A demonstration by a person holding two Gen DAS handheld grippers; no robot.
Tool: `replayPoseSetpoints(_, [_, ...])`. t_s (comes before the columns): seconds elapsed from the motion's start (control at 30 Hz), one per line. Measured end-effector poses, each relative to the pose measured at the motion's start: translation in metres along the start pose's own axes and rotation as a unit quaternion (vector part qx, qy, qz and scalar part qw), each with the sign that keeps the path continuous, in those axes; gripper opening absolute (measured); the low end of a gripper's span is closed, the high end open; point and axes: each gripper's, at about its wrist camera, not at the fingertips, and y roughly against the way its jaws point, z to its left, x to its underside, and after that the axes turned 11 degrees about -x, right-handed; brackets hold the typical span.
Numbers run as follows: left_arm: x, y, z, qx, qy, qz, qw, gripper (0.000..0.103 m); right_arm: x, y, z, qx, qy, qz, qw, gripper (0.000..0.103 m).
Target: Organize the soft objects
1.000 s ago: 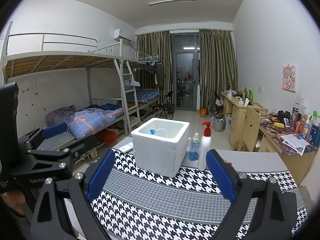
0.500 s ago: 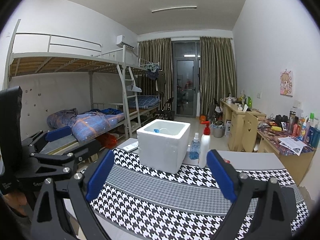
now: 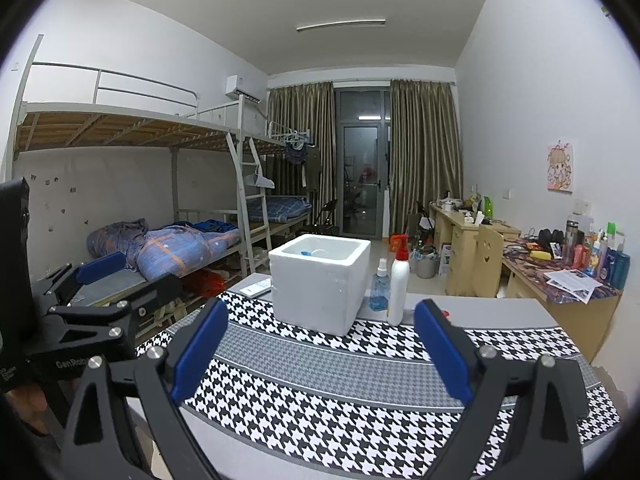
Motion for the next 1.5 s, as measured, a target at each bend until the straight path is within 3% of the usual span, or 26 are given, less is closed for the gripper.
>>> replayPoseSetpoints(0.4, [0.016,0.002,0.007,0.003,0.018,0.008,0.9998,0.102,0.016,0.005,0.0,0.006,-0.003,-0.006,1.0,0.097])
replayPoseSetpoints(0.93, [0.043,0.006,0.01,-0.025,0.025,0.002,0.9994,0.102,0.036,0.006,-0.002,0.014,-0.014,-0.006,1.0,0.097])
replayPoseSetpoints(1.5, [0.066,0.012,0.005,-0.003,0.018,0.001,0.9998,0.102,0.057,0.012,-0.003,0.031,-0.014,-0.028,0.999,0.097])
